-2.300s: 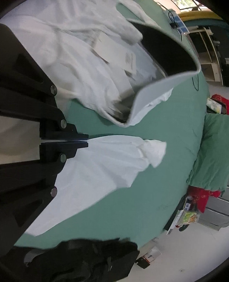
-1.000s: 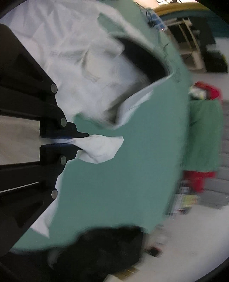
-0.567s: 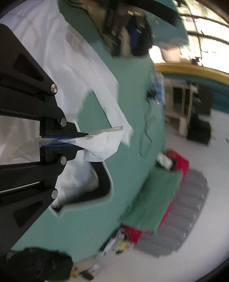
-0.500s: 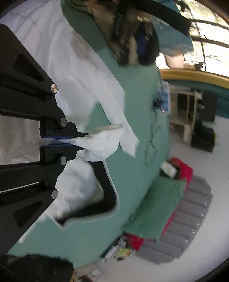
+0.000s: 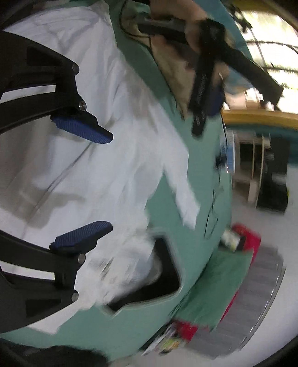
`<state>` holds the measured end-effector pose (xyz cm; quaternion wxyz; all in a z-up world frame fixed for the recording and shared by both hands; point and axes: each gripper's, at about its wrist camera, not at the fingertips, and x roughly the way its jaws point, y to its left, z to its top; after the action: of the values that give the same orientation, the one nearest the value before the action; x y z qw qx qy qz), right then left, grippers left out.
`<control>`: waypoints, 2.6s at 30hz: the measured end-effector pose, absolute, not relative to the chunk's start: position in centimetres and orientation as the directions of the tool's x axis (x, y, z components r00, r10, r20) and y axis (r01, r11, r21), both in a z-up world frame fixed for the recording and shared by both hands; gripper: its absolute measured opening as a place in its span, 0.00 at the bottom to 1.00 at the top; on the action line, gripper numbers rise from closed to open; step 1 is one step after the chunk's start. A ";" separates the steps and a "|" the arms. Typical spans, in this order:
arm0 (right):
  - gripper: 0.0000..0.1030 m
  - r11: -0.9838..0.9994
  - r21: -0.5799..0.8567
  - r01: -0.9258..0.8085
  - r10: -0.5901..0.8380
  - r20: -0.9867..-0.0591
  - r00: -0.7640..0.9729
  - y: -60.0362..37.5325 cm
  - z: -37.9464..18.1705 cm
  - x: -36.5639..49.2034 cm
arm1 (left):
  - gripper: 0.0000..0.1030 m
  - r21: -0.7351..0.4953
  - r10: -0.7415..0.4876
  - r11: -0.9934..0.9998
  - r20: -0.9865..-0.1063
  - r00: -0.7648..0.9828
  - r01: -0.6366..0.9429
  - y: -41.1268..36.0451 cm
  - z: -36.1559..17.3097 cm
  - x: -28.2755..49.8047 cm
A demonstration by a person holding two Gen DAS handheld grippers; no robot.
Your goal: Fold large clothes
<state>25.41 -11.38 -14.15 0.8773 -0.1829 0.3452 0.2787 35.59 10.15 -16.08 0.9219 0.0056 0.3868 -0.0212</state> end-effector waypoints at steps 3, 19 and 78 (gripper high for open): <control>0.68 0.859 -0.140 -0.492 0.243 -0.734 0.634 -16.8 -14.4 26.0 | 0.80 -0.145 -0.184 0.983 -0.742 0.645 0.113 8.8 -17.2 35.6; 0.51 0.985 0.140 -0.096 0.170 -0.790 0.589 -37.0 -17.3 30.8 | 0.06 -0.195 -0.246 0.969 -0.851 0.464 0.154 4.9 -23.6 37.2; 0.02 0.860 0.141 -0.490 0.430 -0.716 0.549 -3.9 -10.4 39.3 | 0.56 -0.298 -0.175 0.945 -0.811 0.559 -0.136 19.7 -20.7 38.6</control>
<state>39.33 -3.94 -10.43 0.8793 -0.0377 0.3961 0.2616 38.64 19.73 -20.68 0.8671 -0.1659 0.4696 -0.0113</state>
